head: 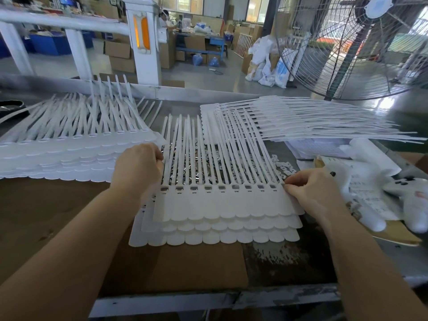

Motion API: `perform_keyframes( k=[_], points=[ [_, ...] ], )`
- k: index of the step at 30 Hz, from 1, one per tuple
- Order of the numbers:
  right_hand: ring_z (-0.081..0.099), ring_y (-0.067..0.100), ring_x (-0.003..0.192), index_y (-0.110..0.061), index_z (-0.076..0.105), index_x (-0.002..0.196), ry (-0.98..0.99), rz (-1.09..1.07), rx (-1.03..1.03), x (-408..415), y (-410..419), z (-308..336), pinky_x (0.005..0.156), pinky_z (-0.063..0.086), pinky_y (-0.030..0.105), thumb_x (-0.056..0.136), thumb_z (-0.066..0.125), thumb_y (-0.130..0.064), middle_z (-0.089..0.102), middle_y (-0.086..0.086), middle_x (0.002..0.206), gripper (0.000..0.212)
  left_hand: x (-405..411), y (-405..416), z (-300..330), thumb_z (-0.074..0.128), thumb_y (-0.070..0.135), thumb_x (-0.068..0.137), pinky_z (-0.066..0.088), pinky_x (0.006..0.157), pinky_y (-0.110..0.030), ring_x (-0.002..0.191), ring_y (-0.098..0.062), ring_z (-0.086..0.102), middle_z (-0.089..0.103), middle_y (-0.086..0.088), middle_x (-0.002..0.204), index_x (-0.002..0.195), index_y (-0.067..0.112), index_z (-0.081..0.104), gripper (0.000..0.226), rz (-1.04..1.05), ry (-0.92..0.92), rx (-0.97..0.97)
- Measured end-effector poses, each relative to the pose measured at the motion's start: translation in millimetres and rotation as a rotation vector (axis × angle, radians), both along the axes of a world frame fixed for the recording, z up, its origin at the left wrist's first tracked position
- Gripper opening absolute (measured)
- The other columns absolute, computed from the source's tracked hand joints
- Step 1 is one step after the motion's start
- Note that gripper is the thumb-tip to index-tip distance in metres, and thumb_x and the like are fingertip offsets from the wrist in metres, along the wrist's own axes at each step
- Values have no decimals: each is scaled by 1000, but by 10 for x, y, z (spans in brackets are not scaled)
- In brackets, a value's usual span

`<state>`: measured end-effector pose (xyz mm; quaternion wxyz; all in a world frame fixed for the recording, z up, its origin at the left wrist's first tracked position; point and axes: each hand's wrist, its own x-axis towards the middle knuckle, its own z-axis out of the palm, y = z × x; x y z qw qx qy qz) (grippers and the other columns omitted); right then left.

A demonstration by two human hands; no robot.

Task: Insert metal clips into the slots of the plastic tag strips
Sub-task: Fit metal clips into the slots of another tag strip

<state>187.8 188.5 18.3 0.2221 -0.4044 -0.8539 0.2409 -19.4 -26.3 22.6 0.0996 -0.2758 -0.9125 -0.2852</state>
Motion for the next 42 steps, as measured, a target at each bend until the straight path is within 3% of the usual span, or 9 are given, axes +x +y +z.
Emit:
perform_keyframes(
  k=[7, 12, 17, 23, 29, 37, 42],
  points=[
    [54, 14, 76, -12, 73, 90, -123, 66, 149, 7, 8, 17, 74, 43, 27, 87, 63, -10, 65, 3, 90, 10, -79, -144, -78, 53, -1, 85, 45, 69, -34, 78, -29, 58, 67, -13, 89, 92, 6, 72, 21, 18, 80, -241],
    [55, 17, 86, -12, 68, 94, -163, 86, 230, 3, 2, -27, 78, 46, 33, 91, 57, -16, 66, 5, 97, 12, -41, -102, -83, 47, 17, 94, 43, 79, -38, 99, -27, 44, 52, -8, 106, 101, 9, 69, 25, 50, 111, -284],
    [57, 26, 86, -9, 62, 98, -177, 86, 415, 15, -44, -104, 72, 43, 33, 93, 53, -16, 63, 8, 96, 13, 109, 18, -112, 53, 27, 93, 38, 93, -39, 111, -26, 43, 52, -4, 119, 113, 16, 66, 26, -88, 124, -165],
    [59, 31, 76, -3, 60, 94, -183, 125, 515, 57, -81, -133, 65, 47, 36, 91, 54, -7, 63, 11, 90, 8, 311, 182, -248, 46, 38, 95, 30, 90, -33, 112, -17, 44, 54, 7, 118, 117, 24, 62, 31, -269, 105, -147],
    [58, 31, 71, -1, 64, 87, -190, 148, 548, 78, -102, -126, 62, 48, 37, 87, 58, -3, 64, 12, 82, 6, 297, 175, -278, 43, 40, 96, 29, 93, -34, 115, -17, 42, 57, 8, 118, 120, 29, 59, 31, -277, 84, -157],
    [62, 30, 89, -5, 72, 99, -187, 146, 531, 98, -133, -109, 74, 50, 37, 87, 49, 1, 69, 10, 95, 26, 306, 176, -284, 41, 42, 96, 30, 94, -33, 115, -16, 43, 56, 10, 118, 122, 30, 57, 33, -269, 101, -161],
    [63, 31, 81, -5, 73, 95, -125, 119, 520, 117, -168, -127, 67, 50, 36, 86, 51, 1, 71, 9, 92, 25, 304, 167, -294, 42, 41, 96, 30, 94, -33, 114, -16, 43, 57, 10, 117, 122, 30, 58, 32, -273, 96, -139]
  ],
)
